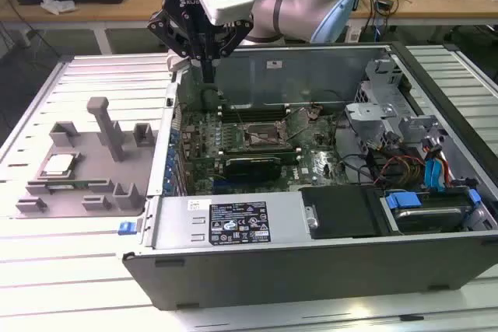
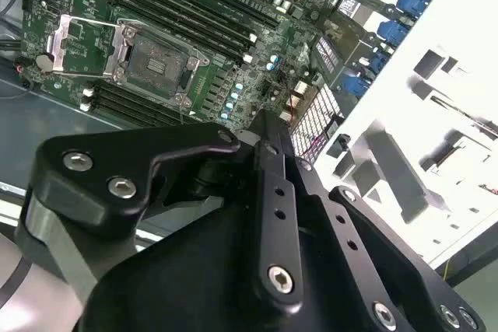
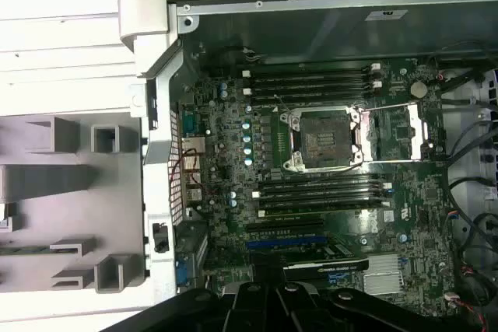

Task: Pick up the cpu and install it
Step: 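Reach for the cpu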

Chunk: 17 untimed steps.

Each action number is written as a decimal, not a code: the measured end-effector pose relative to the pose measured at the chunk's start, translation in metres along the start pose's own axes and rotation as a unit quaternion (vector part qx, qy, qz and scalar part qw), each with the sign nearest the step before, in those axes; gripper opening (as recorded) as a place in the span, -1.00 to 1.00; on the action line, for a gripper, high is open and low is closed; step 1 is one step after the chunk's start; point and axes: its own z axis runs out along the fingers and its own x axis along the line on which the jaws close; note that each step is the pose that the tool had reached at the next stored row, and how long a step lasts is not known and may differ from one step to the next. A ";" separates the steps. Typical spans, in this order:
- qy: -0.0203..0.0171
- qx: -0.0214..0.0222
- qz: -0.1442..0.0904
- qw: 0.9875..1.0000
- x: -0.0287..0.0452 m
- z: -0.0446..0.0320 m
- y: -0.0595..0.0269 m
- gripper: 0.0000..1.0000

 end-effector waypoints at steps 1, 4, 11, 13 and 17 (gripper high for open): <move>0.000 0.000 0.000 1.000 0.0000 0.0000 0.0000 -0.79; 0.000 0.000 0.000 1.000 0.0000 0.0000 0.0000 -0.79; 0.000 0.000 0.000 1.000 0.0000 0.0000 0.0000 -0.79; 0.000 0.000 0.000 1.000 0.0000 0.0000 0.0000 -0.79; 0.000 0.000 0.000 1.000 0.0043 -0.0001 -0.0004 -0.79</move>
